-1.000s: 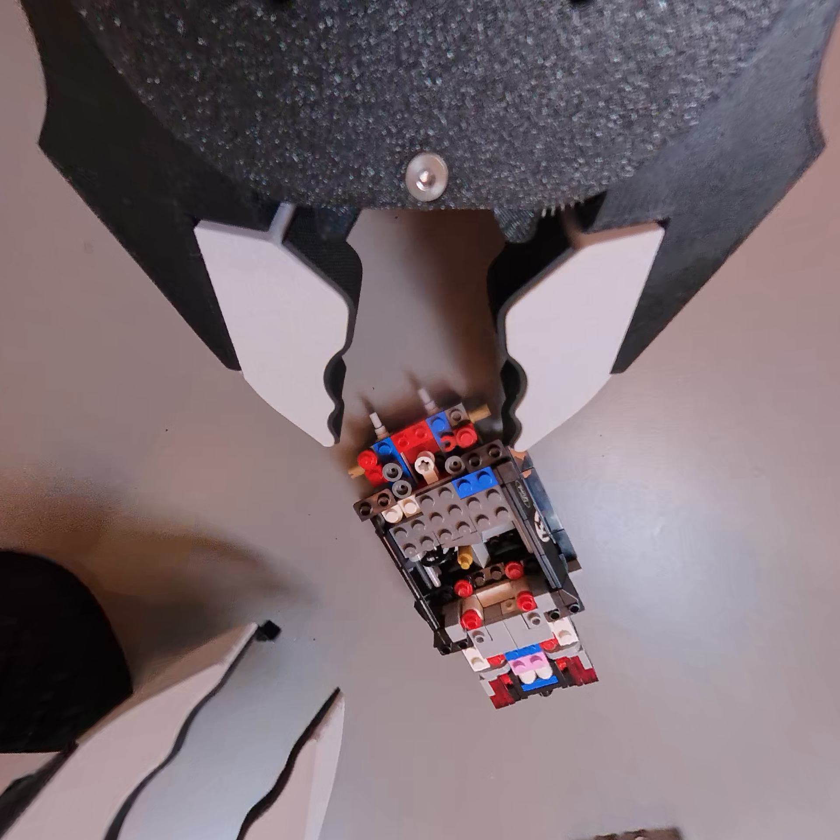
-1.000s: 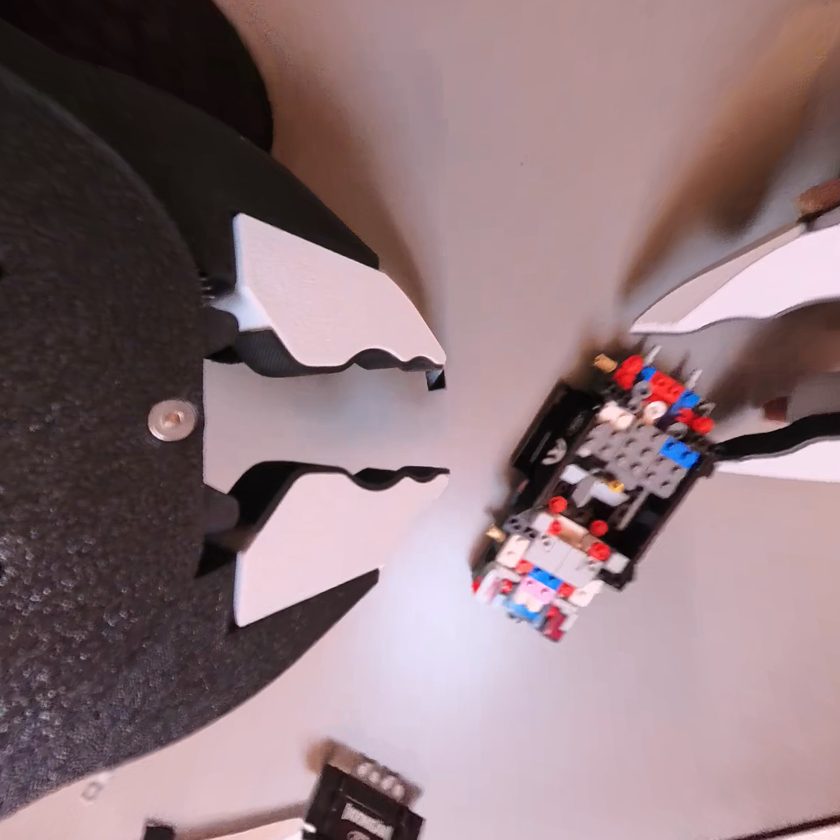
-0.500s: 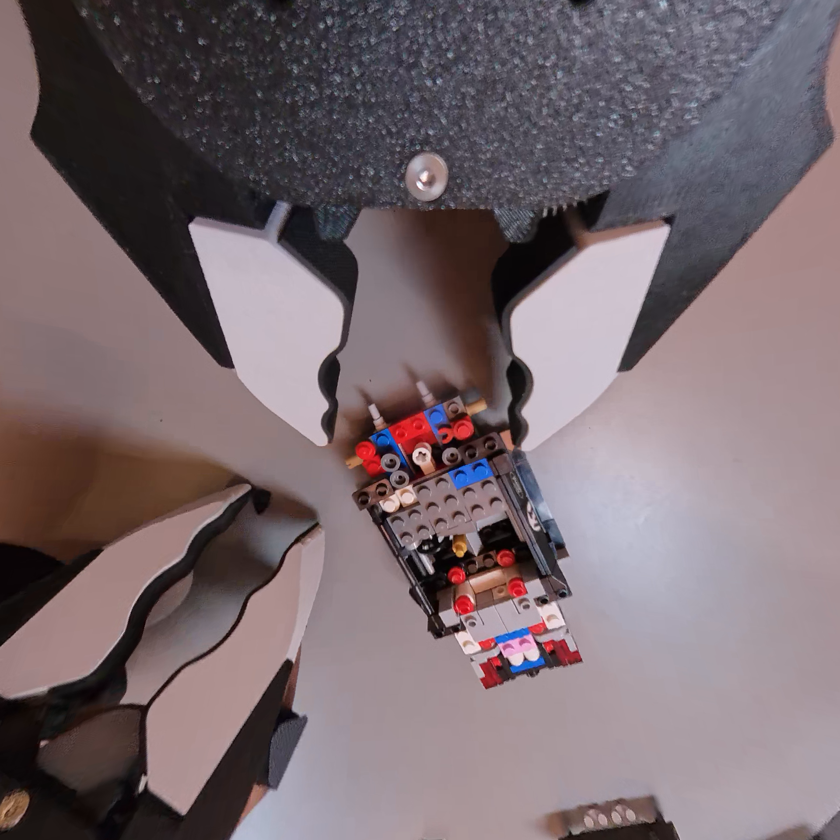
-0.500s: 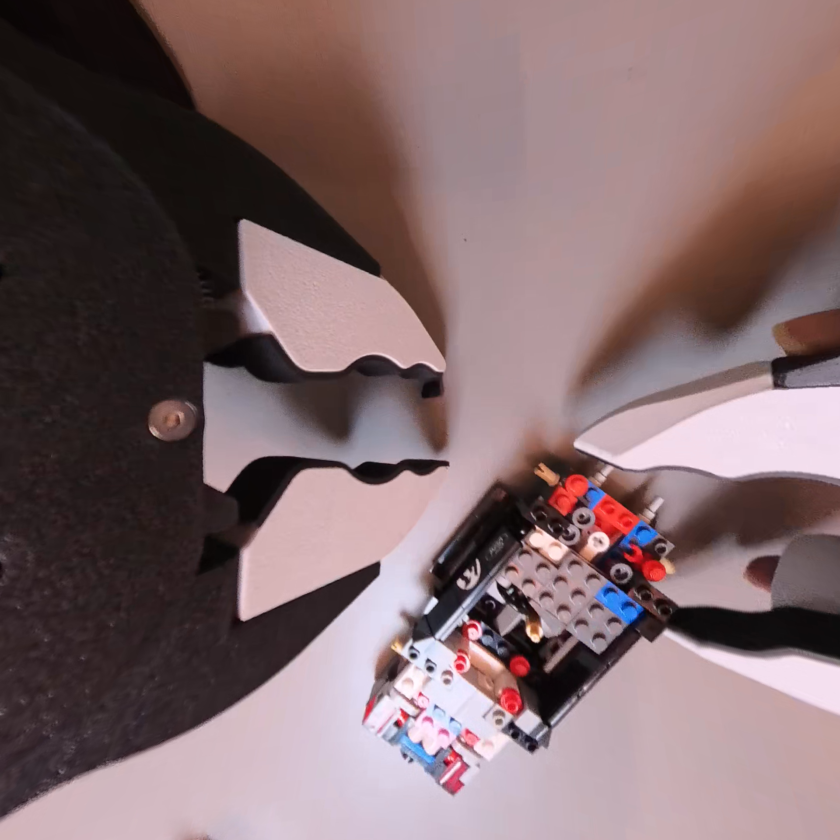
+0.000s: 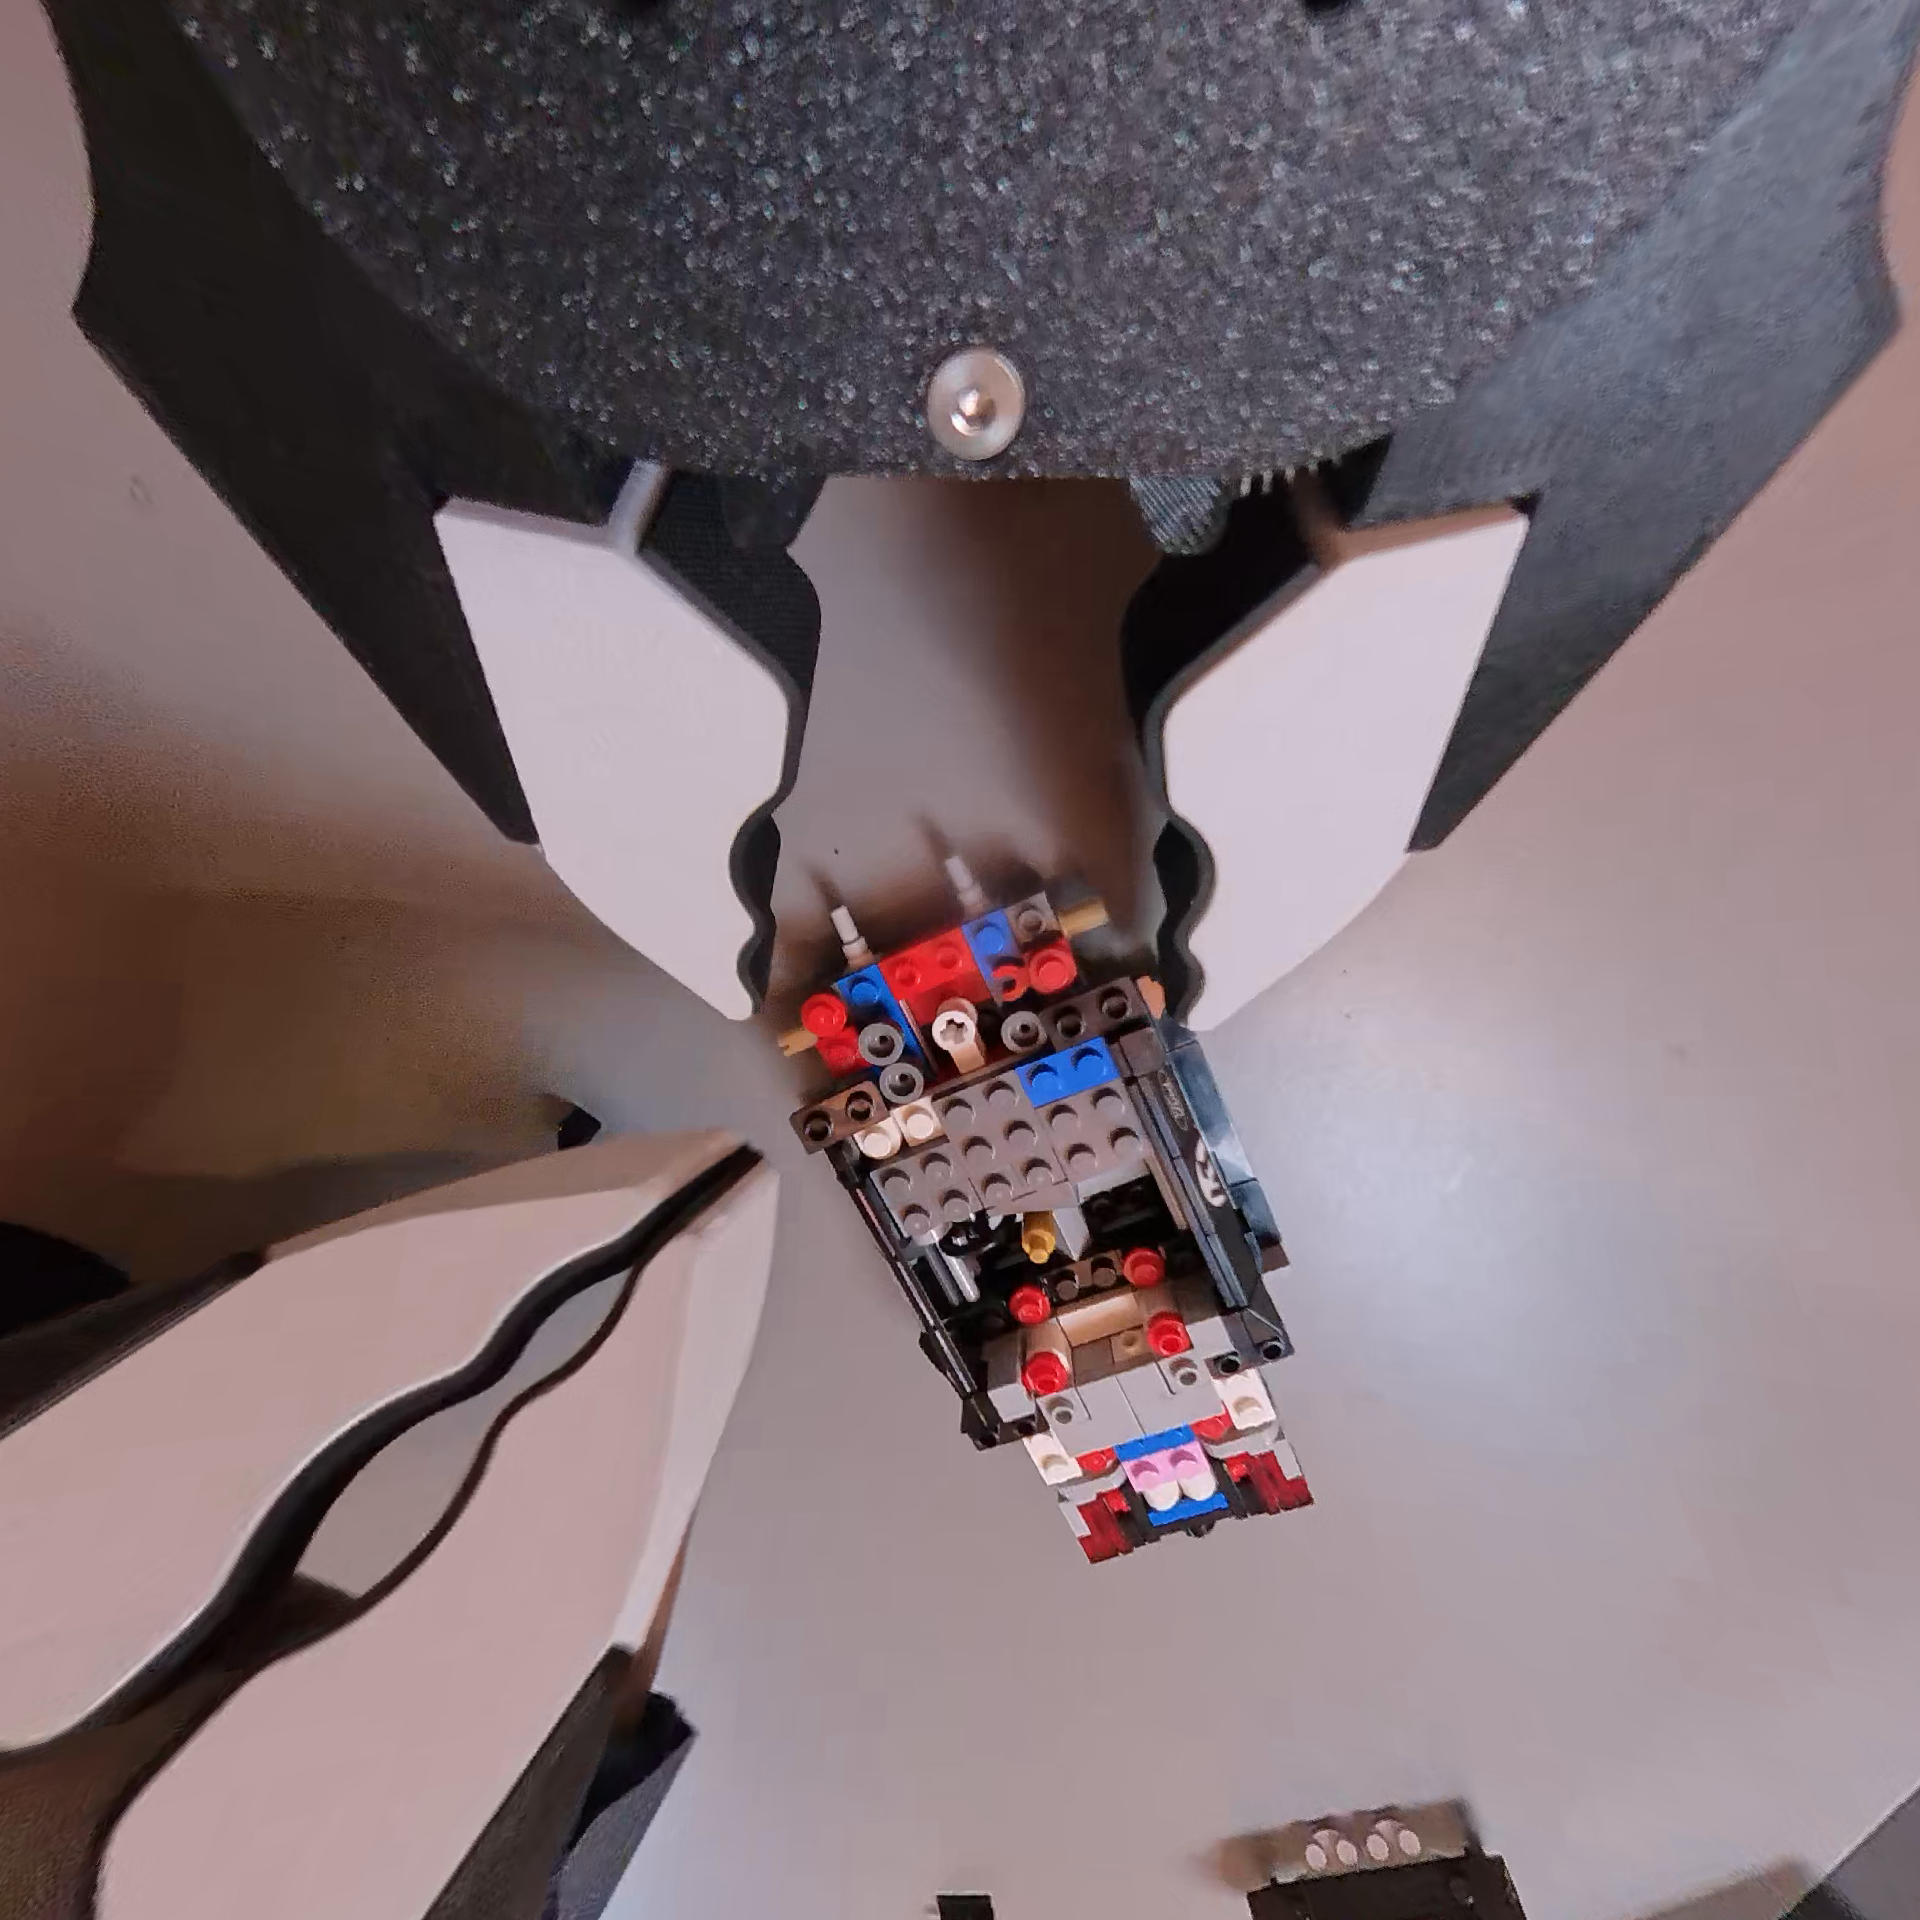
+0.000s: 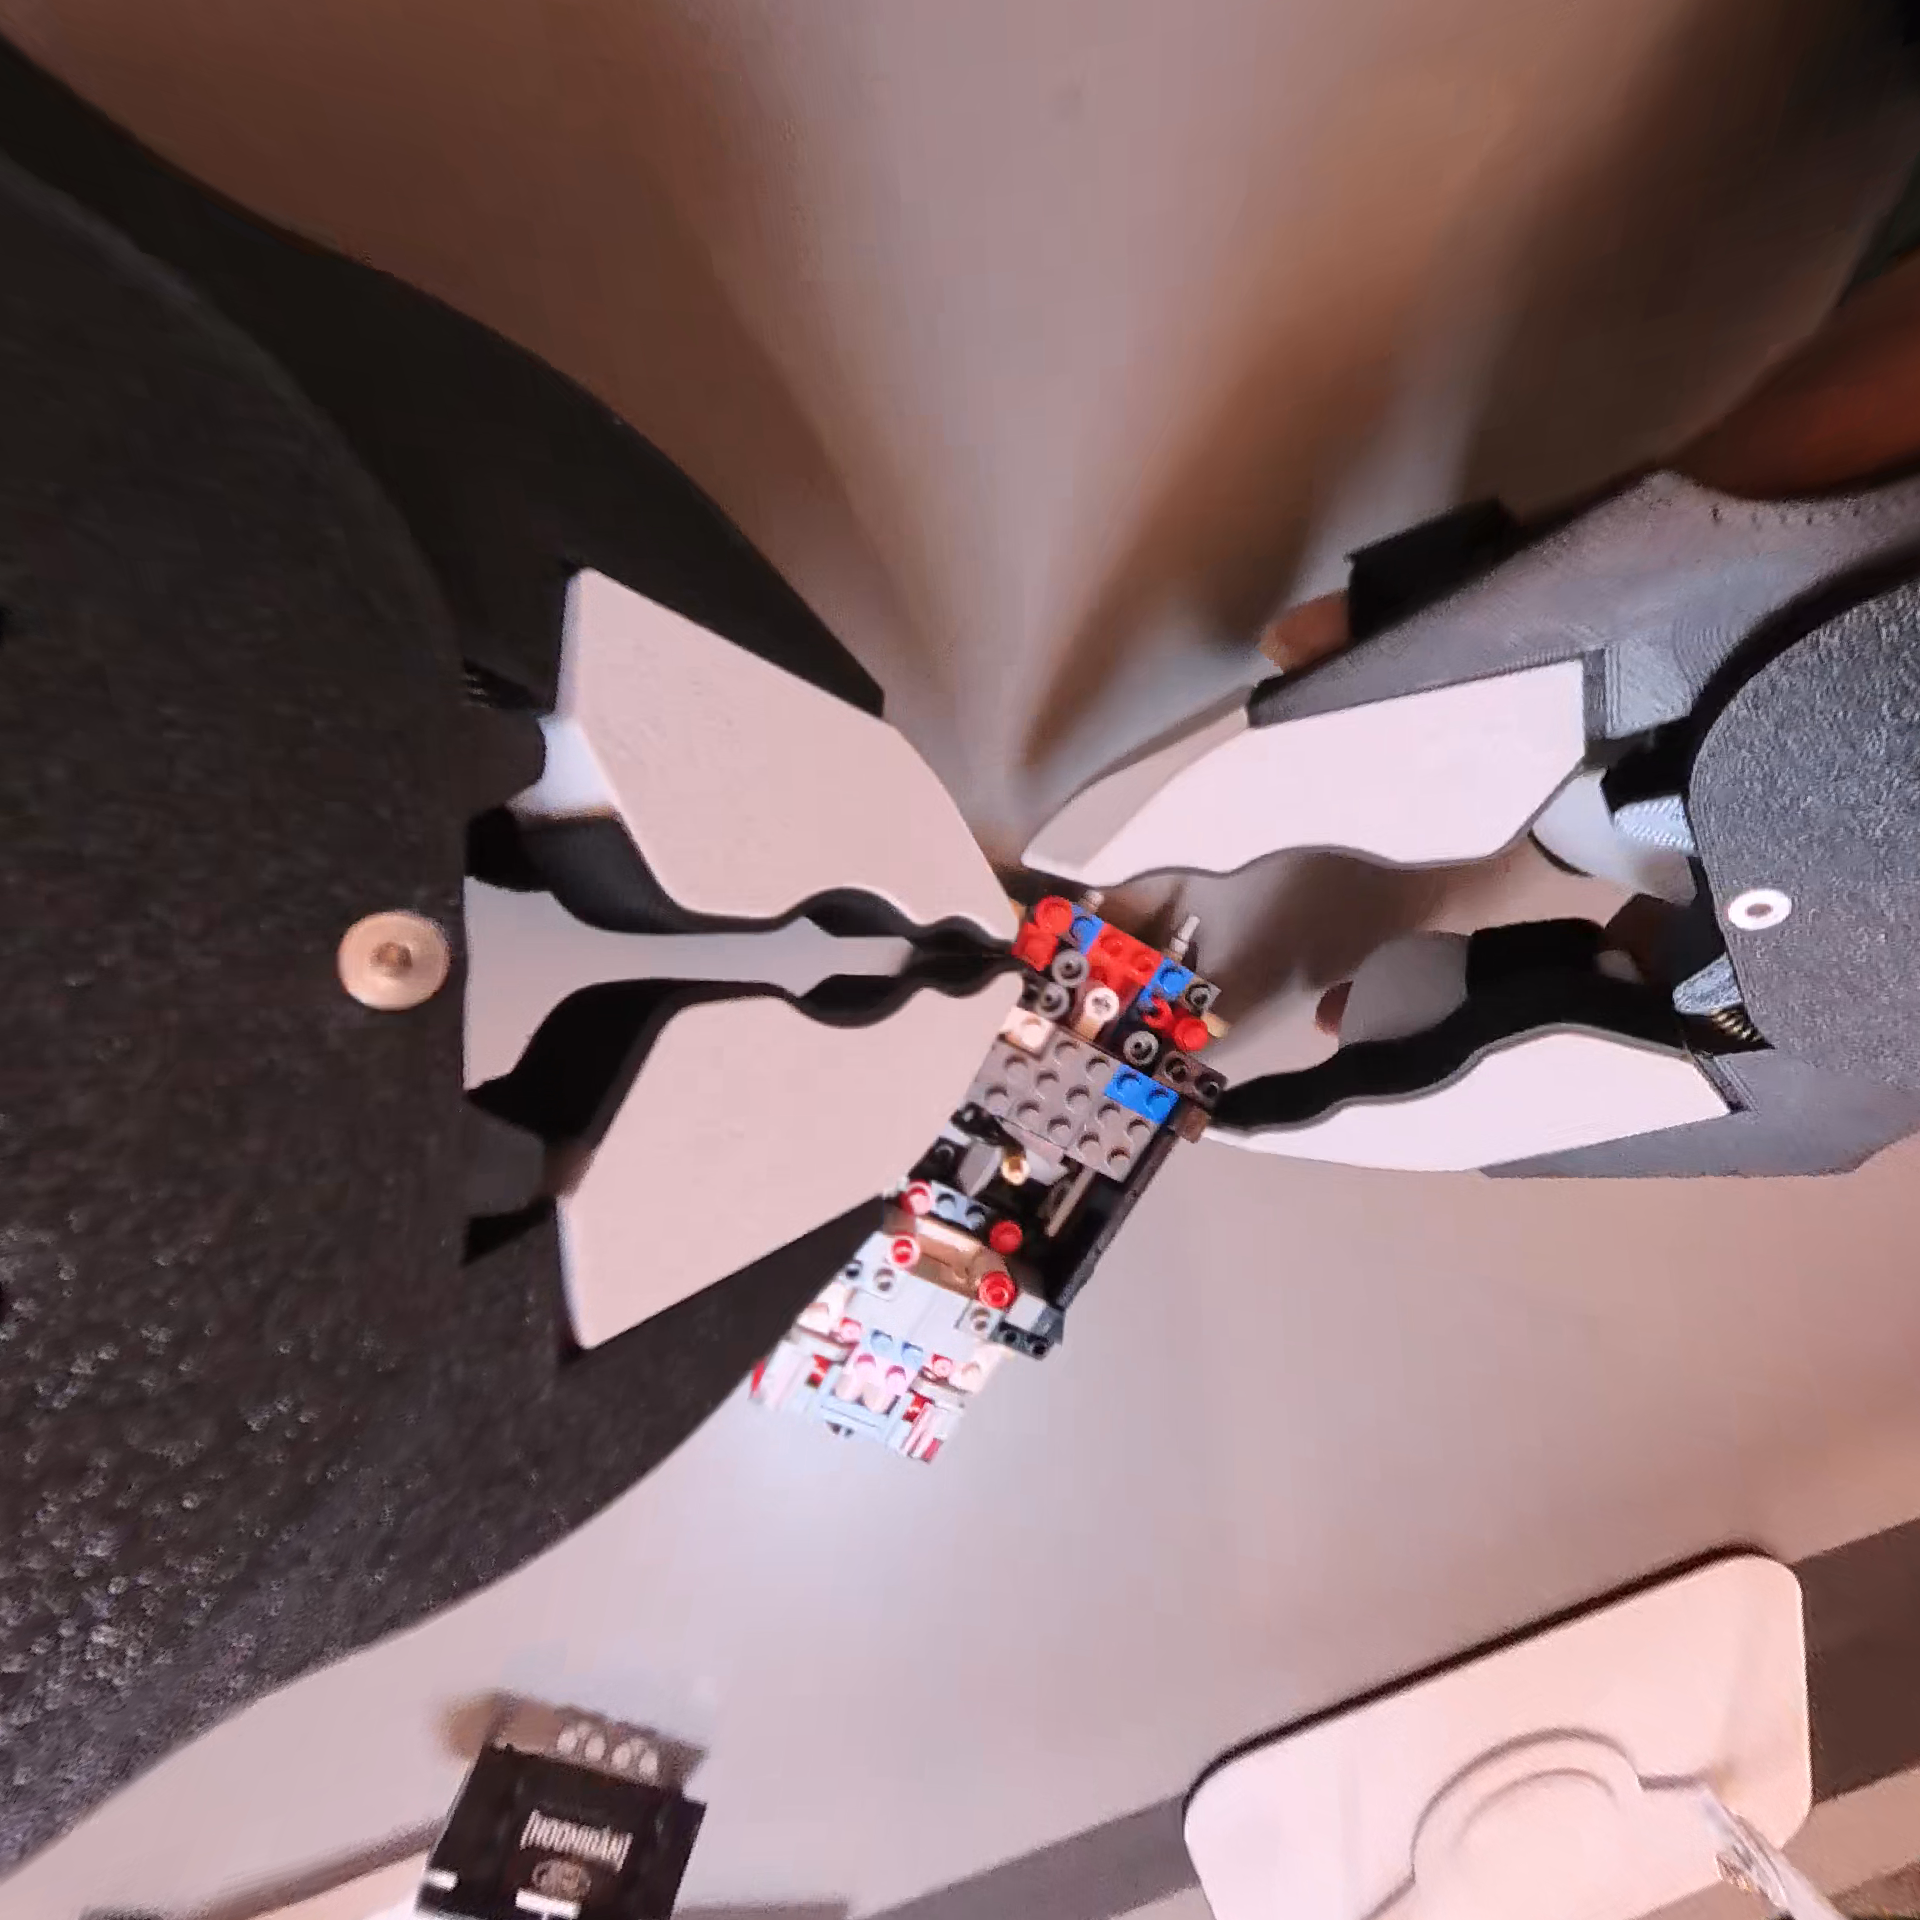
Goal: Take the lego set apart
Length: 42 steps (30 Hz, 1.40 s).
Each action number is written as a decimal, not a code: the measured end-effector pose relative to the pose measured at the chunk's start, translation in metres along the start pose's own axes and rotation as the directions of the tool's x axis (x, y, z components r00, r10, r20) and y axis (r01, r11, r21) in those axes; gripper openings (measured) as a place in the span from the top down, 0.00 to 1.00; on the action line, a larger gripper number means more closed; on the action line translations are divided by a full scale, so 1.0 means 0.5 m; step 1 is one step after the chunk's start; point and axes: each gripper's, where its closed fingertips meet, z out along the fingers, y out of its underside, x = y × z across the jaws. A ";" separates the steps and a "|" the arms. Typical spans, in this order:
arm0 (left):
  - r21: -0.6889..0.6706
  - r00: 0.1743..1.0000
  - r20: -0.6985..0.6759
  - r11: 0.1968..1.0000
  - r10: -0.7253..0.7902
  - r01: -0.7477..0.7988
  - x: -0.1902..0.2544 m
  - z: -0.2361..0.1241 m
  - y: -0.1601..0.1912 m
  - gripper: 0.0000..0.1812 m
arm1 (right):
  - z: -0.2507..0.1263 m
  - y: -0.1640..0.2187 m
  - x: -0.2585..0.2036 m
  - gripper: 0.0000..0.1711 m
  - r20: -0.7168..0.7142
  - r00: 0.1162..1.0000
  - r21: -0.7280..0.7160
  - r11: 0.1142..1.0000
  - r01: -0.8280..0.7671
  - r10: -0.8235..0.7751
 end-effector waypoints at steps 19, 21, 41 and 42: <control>-0.032 0.998 0.036 0.999 0.043 -0.042 -0.005 0.013 0.010 0.62 | 0.035 0.018 0.013 1.00 0.059 0.989 -0.177 0.977 -0.121 0.134; -0.034 0.998 0.042 0.998 0.051 -0.049 -0.006 0.012 0.011 0.63 | 0.035 0.019 0.014 1.00 0.075 0.988 -0.212 0.970 -0.118 0.136; -0.018 1.000 0.009 1.000 0.017 -0.017 -0.002 0.009 0.008 0.65 | 0.016 -0.004 0.022 1.00 0.175 0.949 -0.179 0.956 -0.231 0.262; -0.016 1.000 0.005 1.000 0.014 -0.014 -0.001 0.010 0.008 0.65 | 0.004 -0.013 0.030 1.00 0.174 0.944 -0.137 0.956 -0.260 0.281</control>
